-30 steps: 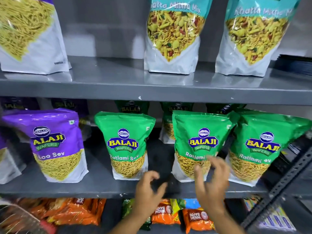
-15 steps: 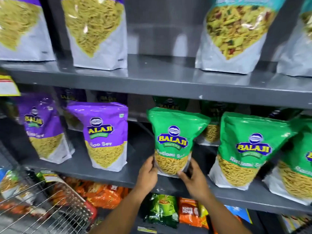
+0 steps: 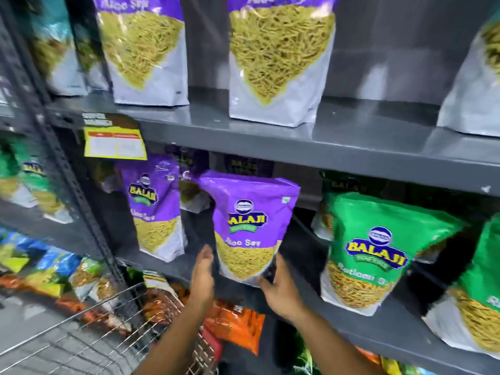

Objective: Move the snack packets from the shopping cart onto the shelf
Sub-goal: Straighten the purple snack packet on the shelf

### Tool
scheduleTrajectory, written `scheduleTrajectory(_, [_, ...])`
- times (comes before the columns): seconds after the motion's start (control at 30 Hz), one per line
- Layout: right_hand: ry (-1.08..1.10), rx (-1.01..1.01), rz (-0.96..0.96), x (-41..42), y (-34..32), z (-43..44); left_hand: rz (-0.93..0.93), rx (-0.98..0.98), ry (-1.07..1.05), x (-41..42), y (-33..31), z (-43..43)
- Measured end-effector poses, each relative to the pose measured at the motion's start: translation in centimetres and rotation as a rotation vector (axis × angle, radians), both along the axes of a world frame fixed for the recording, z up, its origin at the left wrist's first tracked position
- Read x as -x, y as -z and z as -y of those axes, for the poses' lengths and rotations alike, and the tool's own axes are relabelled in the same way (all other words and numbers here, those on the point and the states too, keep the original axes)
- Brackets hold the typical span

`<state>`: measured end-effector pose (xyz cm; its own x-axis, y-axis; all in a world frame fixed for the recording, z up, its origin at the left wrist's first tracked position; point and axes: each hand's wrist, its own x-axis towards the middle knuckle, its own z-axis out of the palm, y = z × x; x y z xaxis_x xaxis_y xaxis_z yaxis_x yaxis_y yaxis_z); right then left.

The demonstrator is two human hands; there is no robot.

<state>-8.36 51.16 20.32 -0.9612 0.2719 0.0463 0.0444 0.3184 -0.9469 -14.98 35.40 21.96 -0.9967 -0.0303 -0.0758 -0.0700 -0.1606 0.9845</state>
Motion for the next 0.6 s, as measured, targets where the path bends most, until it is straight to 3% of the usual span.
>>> scheduleTrajectory(0.2, [0.114,0.023,-0.085,0.6,-0.9,2.4,-0.101,0.080,0.271,2.6,3.9,1.4])
scheduleTrajectory(0.3, [0.239,0.211,-0.404,1.1,-5.6,2.9,-0.165,0.225,0.347,1.4,3.1,2.6])
scheduleTrajectory(0.37, [0.346,0.167,-0.597,1.6,-10.7,2.9,-0.240,0.437,0.432,1.5,2.7,3.1])
scheduleTrajectory(0.4, [0.422,0.046,-0.657,1.8,-13.1,2.7,-0.284,0.498,0.457,2.0,2.8,3.1])
scheduleTrajectory(0.47, [0.530,-0.385,-0.696,2.2,-17.9,2.4,-0.325,0.531,0.456,2.5,2.5,2.9])
scheduleTrajectory(0.53, [0.416,-0.825,-0.468,2.9,-21.7,3.1,-0.299,0.560,0.429,2.9,2.2,2.7])
scheduleTrajectory(0.6, [0.194,-1.107,-0.129,4.5,-24.0,4.2,-0.301,0.598,0.400,2.7,1.8,2.7])
